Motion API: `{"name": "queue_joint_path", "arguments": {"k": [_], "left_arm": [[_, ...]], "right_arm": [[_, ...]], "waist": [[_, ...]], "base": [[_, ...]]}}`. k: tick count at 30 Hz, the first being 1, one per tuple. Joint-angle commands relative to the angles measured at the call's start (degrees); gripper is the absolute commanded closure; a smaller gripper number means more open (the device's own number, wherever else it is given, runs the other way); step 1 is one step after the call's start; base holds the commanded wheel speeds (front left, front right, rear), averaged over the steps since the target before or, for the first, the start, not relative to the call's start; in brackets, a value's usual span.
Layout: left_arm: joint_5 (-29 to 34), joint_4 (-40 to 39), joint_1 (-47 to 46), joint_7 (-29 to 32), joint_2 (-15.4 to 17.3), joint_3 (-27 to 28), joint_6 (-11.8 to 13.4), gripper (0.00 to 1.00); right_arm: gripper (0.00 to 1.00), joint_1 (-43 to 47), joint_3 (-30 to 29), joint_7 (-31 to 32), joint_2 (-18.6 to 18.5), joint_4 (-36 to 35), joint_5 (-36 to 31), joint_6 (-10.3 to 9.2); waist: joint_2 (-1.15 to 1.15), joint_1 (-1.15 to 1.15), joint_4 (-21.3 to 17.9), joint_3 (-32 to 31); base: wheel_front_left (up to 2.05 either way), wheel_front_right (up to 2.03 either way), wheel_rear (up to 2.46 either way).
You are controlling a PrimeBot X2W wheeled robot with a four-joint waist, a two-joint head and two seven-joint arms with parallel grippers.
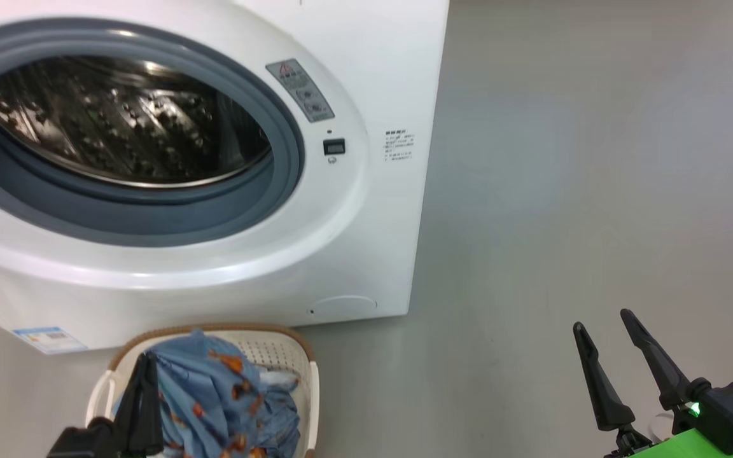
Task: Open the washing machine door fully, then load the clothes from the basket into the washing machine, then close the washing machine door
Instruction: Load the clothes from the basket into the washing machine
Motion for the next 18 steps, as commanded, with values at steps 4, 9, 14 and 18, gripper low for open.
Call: {"name": "queue_joint_path", "arguments": {"k": [4, 9, 14, 18], "left_arm": [[0.2, -2.8, 0.7, -0.5, 0.9, 1.4, -0.1, 1.00], [-0.3, -3.3, 2.1, -0.3, 0.9, 1.2, 0.0, 1.00], [-0.6, -4.0, 3.4, 0.2, 1.0, 1.0, 0.2, 1.00], [-0.9, -4.4, 4.3, 0.6, 1.2, 0.8, 0.3, 1.00]], "right_arm": [[0.00, 0.6, 1.6, -0.3, -0.4, -1.2, -0.8, 0.35], [0.00, 1.3, 2.2, -0.3, 0.4, -1.0, -0.8, 0.35], [0.00, 2.0, 2.6, -0.3, 1.2, -0.5, -0.8, 0.35], [0.00, 2.5, 2.8, -0.3, 1.7, -0.1, -0.9, 0.35]], "waist": [[0.00, 0.00, 0.0, -2.2], [0.00, 0.00, 0.0, -3.6], [0.00, 0.00, 0.0, -5.1], [0.00, 0.00, -0.1, -6.1]], "base": [[0.00, 0.00, 0.00], [0.00, 0.00, 0.00], [0.00, 0.00, 0.00], [0.00, 0.00, 0.00]]}}
